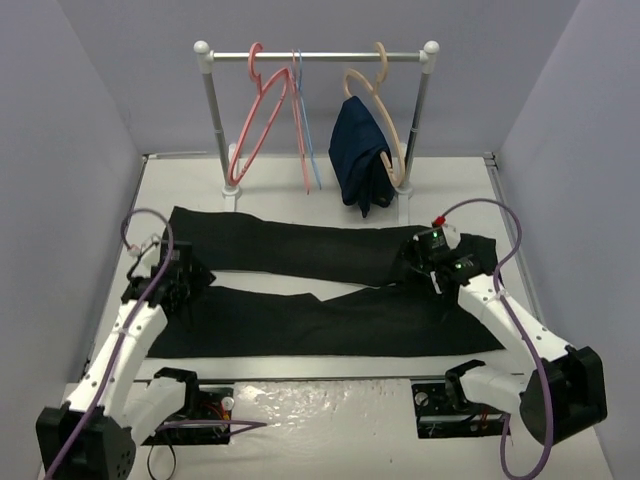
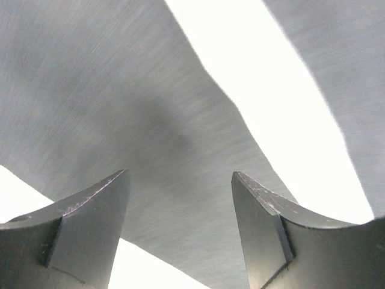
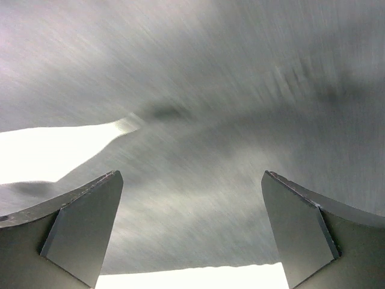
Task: Place the trousers on the hanger
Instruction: Flatten out the trousers at the center of the board.
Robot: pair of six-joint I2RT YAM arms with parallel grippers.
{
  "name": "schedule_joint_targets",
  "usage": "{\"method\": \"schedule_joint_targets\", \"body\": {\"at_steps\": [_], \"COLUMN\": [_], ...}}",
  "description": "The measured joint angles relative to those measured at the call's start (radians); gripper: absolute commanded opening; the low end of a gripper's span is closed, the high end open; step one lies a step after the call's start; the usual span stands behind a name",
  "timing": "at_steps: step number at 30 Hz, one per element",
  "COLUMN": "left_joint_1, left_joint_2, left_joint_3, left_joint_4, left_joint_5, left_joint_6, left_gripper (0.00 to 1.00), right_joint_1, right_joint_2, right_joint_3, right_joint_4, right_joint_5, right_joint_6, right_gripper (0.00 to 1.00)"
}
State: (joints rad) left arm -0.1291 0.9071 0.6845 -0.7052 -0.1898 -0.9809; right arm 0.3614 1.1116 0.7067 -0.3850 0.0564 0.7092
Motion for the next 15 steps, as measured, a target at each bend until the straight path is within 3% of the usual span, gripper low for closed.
{"method": "schedule_joint_targets", "body": {"at_steps": [7, 15], "left_joint_1": [0.066, 0.226], "left_joint_2": [0.407, 0.834], "left_joint_3": [0.365, 0.523], "left_joint_4": [0.249, 0.382], "left_joint_5": [0.037, 0.098], "left_joint_6": [0.23, 0.321], "left_gripper": [0.64, 0.64], "right_joint_1": [0.0, -0.003], "right_joint_2": [0.19, 0.402], "right_joint_3": [0.187, 0.189], "right_joint_4": [0.11, 0.22], "right_joint_5": [0.069, 0.083], "right_joint_6": [-0.111, -0.159], "right_gripper": [0.97, 0.97]}}
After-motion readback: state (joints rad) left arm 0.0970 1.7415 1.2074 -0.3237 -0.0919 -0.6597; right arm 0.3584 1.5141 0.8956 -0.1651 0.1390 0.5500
